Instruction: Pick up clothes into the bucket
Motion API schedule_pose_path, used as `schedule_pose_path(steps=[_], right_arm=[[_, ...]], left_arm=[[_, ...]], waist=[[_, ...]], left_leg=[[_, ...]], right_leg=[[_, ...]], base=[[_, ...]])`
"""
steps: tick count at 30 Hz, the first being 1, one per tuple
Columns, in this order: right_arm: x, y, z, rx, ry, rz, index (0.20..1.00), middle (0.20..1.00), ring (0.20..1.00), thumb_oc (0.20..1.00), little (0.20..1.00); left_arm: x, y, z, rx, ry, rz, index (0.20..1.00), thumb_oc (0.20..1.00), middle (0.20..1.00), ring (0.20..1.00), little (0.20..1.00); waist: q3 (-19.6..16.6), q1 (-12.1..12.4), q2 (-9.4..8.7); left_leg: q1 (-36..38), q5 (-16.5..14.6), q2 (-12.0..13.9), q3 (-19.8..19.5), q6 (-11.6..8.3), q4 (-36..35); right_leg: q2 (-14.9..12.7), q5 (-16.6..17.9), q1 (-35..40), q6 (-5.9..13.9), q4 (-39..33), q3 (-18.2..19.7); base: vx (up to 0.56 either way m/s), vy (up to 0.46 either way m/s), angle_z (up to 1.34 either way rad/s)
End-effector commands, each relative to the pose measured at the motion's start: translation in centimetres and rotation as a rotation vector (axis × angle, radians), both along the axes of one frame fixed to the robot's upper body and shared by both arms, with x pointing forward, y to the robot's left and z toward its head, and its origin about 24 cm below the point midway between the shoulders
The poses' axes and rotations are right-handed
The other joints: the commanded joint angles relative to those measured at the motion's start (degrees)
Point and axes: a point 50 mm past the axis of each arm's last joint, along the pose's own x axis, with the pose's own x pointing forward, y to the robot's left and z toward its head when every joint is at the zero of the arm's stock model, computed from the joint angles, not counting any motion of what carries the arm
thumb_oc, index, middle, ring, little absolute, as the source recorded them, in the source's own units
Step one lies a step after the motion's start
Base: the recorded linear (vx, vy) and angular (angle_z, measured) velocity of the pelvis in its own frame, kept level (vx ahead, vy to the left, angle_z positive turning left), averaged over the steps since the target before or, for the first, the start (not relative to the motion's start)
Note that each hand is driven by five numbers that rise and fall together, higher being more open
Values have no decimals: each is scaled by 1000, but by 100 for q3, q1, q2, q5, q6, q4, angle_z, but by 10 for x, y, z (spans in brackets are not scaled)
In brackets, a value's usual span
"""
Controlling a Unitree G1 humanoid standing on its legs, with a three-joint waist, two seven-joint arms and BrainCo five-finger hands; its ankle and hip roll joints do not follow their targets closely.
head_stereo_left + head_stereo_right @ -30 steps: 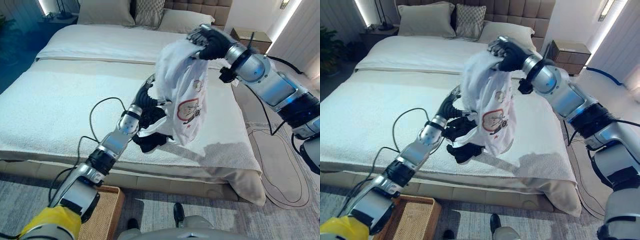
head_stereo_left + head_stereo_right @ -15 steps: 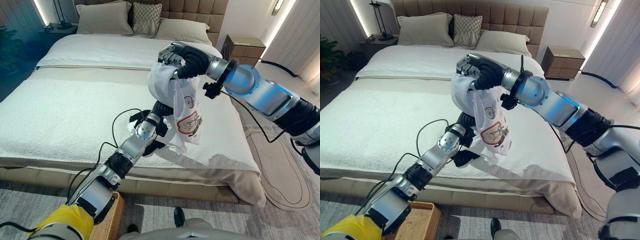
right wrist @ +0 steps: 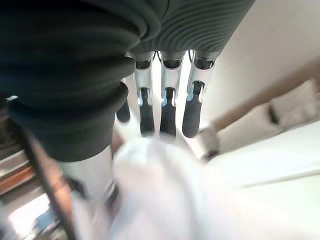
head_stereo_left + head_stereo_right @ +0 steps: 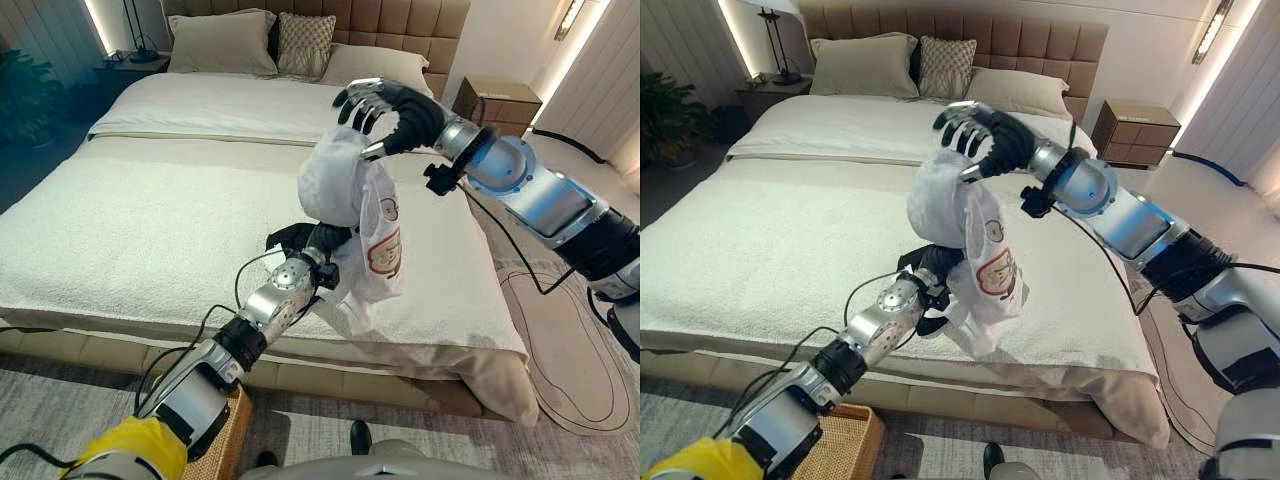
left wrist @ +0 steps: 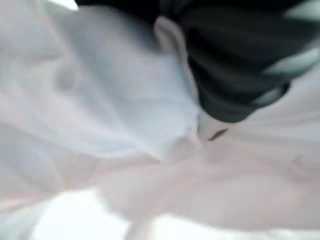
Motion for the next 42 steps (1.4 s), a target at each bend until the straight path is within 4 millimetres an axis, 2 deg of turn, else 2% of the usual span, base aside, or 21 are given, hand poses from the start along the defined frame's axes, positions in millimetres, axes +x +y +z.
schedule_pose_path(steps=[1, 6, 11, 12, 15, 18, 19, 20, 22, 23, 26, 27, 28, 30, 31, 34, 35, 38, 39, 40, 42], right_arm=[[7, -24, 35, 102, -155, -141, 1000, 1000, 1000, 1000, 1000], [29, -65, 25, 105, -167, -419, 1000, 1000, 1000, 1000, 1000], [39, -101, -10, 195, -112, -631, 1000, 1000, 1000, 1000, 1000], [38, -102, -11, 196, -111, -632, 1000, 1000, 1000, 1000, 1000], [26, -132, -87, 418, 42, -782, 1000, 1000, 1000, 1000, 1000], [3, -143, -152, 591, 207, -865, 1000, 1000, 1000, 1000, 1000], [2, -143, -153, 593, 209, -866, 1000, 1000, 1000, 1000, 1000], [-19, -153, -195, 656, 322, -940, 1000, 1000, 1000, 1000, 1000], [-39, -156, -227, 699, 417, -987, 1000, 1000, 1000, 1000, 1000], [-39, -156, -227, 700, 419, -988, 1000, 1000, 1000, 1000, 1000], [-83, -154, -289, 691, 636, -1072, 1000, 1000, 1000, 1000, 1000], [-94, -152, -302, 695, 683, -1094, 1000, 1000, 1000, 1000, 1000], [-95, -151, -303, 695, 684, -1094, 1000, 1000, 1000, 1000, 1000], [-117, -145, -328, 689, 789, -1132, 1000, 1000, 1000, 1000, 1000], [-138, -135, -350, 667, 891, -1142, 1000, 1000, 1000, 1000, 1000], [-168, -125, -374, 652, 1025, -1166, 1000, 1000, 1000, 1000, 1000], [-168, -124, -375, 651, 1025, -1165, 1000, 1000, 1000, 1000, 1000], [-188, -116, -387, 608, 1112, -1139, 1000, 1000, 1000, 1000, 1000], [-188, -116, -387, 608, 1113, -1139, 1000, 1000, 1000, 1000, 1000], [-192, -118, -388, 603, 1114, -1144, 1000, 1000, 1000, 1000, 1000], [-194, -118, -388, 596, 1114, -1136, 1000, 1000, 1000, 1000, 1000]], left_arm=[[4, -11, 13, -141, 0, -13, 200, 200, 200, 200, 200], [2, -10, 6, -240, 75, 29, 200, 200, 200, 200, 200], [0, -8, 5, -289, 89, 55, 200, 200, 200, 200, 200], [0, -8, 5, -287, 90, 54, 200, 200, 200, 200, 200], [-4, -2, 2, -322, 93, 69, 200, 200, 200, 200, 200], [-9, 6, 2, -351, 82, 85, 200, 200, 200, 200, 200], [-9, 6, 2, -349, 85, 84, 200, 200, 200, 200, 200], [-9, 17, 5, -384, 69, 120, 200, 200, 200, 200, 200], [-11, 26, 8, -410, 51, 145, 200, 200, 200, 200, 200], [-11, 26, 7, -409, 52, 145, 200, 200, 200, 200, 200], [-12, 53, 19, -464, -19, 222, 200, 200, 200, 200, 200], [-13, 59, 22, -479, -35, 241, 200, 200, 200, 200, 200], [-13, 60, 22, -479, -34, 242, 200, 200, 200, 200, 200], [-16, 75, 27, -504, -71, 289, 200, 200, 200, 200, 200], [-19, 89, 29, -518, -100, 338, 200, 200, 200, 200, 200], [-26, 114, 28, -516, -137, 425, 200, 200, 200, 200, 200], [-26, 115, 28, -515, -137, 426, 200, 200, 200, 200, 200], [-39, 154, 19, -449, -163, 577, 200, 200, 200, 200, 200], [-39, 154, 19, -448, -163, 577, 200, 200, 200, 200, 200], [-49, 176, 12, -379, -171, 664, 200, 200, 200, 200, 200], [-59, 197, 2, -290, -158, 757, 200, 200, 200, 200, 200]], waist=[[-253, -4, -292], [-243, 28, -289], [-172, 60, -235], [-178, 62, -242], [-66, 111, -161], [21, 136, -137], [8, 142, -147], [83, 148, -127], [149, 163, -126], [137, 162, -130], [285, 170, -127], [304, 172, -128], [297, 169, -131], [358, 177, -130], [437, 191, -133], [555, 215, -154], [549, 210, -157], [750, 273, -180], [742, 270, -181], [832, 308, -191], [922, 351, -212]], left_leg=[[-202, -566, -173, -116, 113, 554], [-219, -578, -202, -154, 137, 553], [-271, -587, -236, -212, 175, 573], [-274, -588, -237, -213, 175, 576], [-360, -599, -276, -280, 207, 601], [-440, -601, -300, -345, 224, 640], [-446, -604, -301, -348, 224, 645], [-493, -598, -320, -385, 230, 658], [-571, -593, -336, -415, 228, 694], [-577, -596, -337, -418, 228, 699], [-735, -580, -362, -462, 227, 766], [-761, -577, -361, -475, 225, 770], [-764, -578, -361, -476, 225, 772], [-826, -568, -374, -504, 222, 781], [-904, -556, -376, -533, 218, 808], [-1016, -559, -386, -565, 213, 892], [-1022, -562, -386, -566, 213, 898], [-1195, -560, -393, -592, 211, 1004], [-1203, -562, -394, -592, 211, 1010], [-1304, -557, -395, -600, 208, 1076], [-1409, -553, -384, -593, 200, 1151]], right_leg=[[-305, -608, 300, 330, 337, -318], [-324, -608, 289, 322, 351, -329], [-339, -615, 248, 319, 380, -349], [-340, -617, 247, 319, 381, -350], [-362, -639, 218, 327, 401, -414], [-381, -656, 171, 324, 435, -469], [-382, -659, 168, 324, 437, -472], [-382, -669, 140, 319, 442, -502], [-383, -677, 92, 318, 456, -532], [-384, -679, 88, 318, 458, -535], [-385, -680, -51, 303, 503, -554], [-384, -682, -81, 302, 515, -559], [-385, -684, -83, 302, 517, -561], [-376, -692, -153, 296, 550, -574], [-377, -694, -237, 291, 600, -586], [-388, -702, -347, 281, 680, -593], [-388, -706, -351, 281, 684, -593], [-411, -698, -531, 266, 784, -609], [-411, -700, -538, 266, 788, -609], [-419, -683, -621, 267, 819, -602], [-421, -661, -712, 268, 848, -586]], base=[[0, 0, 0], [-6, 6, 4], [-3, 2, 1], [0, 0, 0], [-25, 15, 8], [-22, 5, 18], [-28, 0, 16], [-28, -3, 12], [-39, -2, 11], [-35, -2, 7], [-43, -4, 7], [-30, -1, 5], [-10, -2, 13], [-38, -4, 10], [-56, -7, 1], [-30, -2, 4], [-45, -1, 5], [-49, 6, 3], [-34, 11, 1], [-30, 8, 0], [-40, 13, 0]])
